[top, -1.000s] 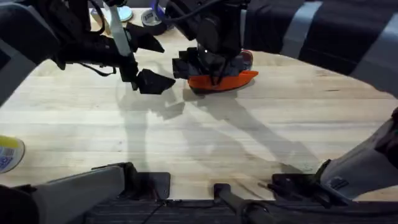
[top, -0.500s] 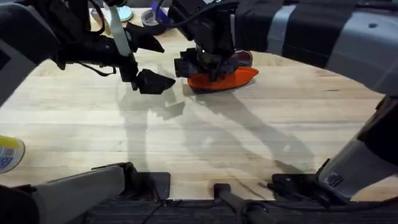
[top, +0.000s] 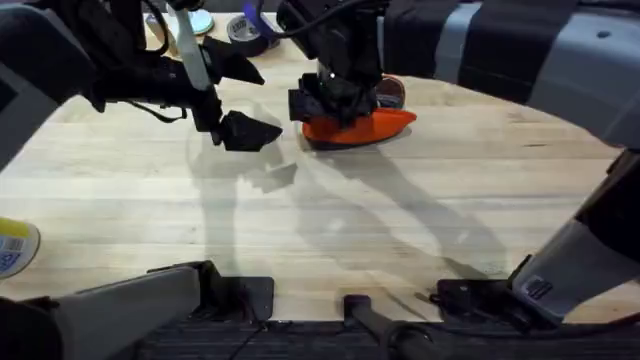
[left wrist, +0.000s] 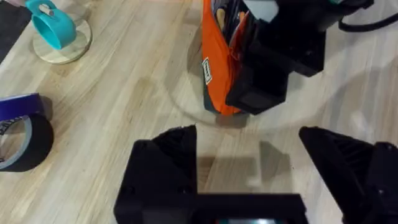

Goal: Unzip the bag, pick up the pens from the table one at a time and place them inside, then zip the bag closed.

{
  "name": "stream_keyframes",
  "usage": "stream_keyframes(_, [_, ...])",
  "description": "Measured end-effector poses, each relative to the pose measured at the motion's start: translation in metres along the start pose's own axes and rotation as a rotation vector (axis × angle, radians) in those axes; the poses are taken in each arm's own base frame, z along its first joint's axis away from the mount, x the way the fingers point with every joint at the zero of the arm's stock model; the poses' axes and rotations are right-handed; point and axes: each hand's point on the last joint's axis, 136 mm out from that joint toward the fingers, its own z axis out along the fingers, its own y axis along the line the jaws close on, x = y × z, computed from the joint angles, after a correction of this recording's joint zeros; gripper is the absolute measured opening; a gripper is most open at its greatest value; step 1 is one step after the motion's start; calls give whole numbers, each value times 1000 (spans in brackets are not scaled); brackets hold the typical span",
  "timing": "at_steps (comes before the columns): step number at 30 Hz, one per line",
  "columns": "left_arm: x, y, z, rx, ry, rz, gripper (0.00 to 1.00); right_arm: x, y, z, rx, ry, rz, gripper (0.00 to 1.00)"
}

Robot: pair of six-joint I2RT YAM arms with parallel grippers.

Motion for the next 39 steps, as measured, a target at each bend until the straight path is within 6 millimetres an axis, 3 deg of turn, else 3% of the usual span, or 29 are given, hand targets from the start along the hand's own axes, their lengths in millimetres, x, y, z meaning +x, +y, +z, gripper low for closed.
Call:
stream_keyframes(5, [0,0,0,0,0,0,995,0,2,0,-9,2,-3,550])
stream_keyframes(8, [0,0,0,0,0,0,994,1,3,0,-16,4,-6,319])
stream_keyframes(14, [0,0,0,0,0,0,994,0,1,0,-10,3,-3,50])
stream_keyframes(39, [0,0,0,0,0,0,995,7,-7,-7,14,31,-8,33])
